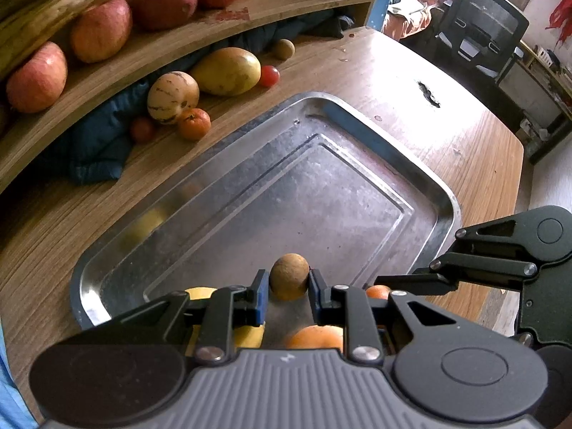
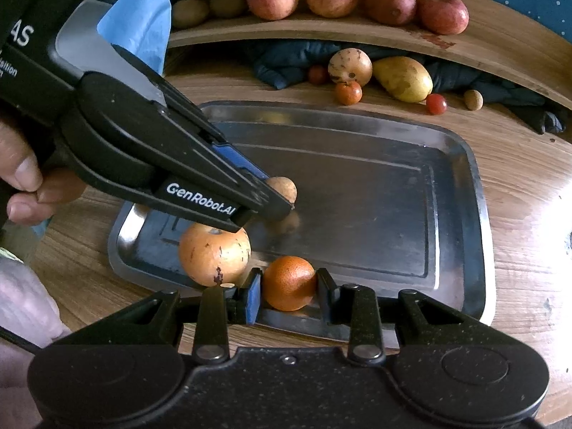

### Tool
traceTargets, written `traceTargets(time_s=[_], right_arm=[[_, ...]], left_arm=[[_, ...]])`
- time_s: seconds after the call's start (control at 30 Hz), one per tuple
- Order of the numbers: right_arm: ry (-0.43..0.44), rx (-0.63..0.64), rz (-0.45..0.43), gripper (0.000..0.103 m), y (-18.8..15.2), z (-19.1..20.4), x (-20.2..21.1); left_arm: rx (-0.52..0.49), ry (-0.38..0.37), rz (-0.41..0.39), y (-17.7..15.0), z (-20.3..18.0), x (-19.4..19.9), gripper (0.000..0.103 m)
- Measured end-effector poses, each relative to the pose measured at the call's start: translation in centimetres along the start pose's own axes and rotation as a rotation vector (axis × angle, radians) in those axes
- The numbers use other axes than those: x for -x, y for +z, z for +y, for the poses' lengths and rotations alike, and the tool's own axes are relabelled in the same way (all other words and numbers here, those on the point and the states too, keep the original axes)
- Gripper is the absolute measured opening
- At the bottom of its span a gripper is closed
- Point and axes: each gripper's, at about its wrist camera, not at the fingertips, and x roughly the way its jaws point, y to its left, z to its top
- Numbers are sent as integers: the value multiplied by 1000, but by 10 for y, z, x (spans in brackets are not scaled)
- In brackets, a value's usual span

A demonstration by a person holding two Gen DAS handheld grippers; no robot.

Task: Organize fruits
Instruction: 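Open the left tool to drop the brown fruit while the right tool releases the orange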

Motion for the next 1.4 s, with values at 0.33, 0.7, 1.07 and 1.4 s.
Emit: traceTargets(time_s=[0.33, 0.7, 1.07, 1.4], right_arm=[[6, 5, 11, 34, 2, 0, -3], [9, 10, 17, 37, 1, 0, -3], [9, -9, 16, 52, 0, -6, 5], [-2, -27, -12, 83, -1, -12, 20]], left_arm=[[-9, -2, 1, 0, 0, -1, 26], [0, -15, -4, -1, 1, 1, 28], [19, -42, -37, -3, 3, 12, 44], [83, -86, -131, -9, 14, 40, 79]])
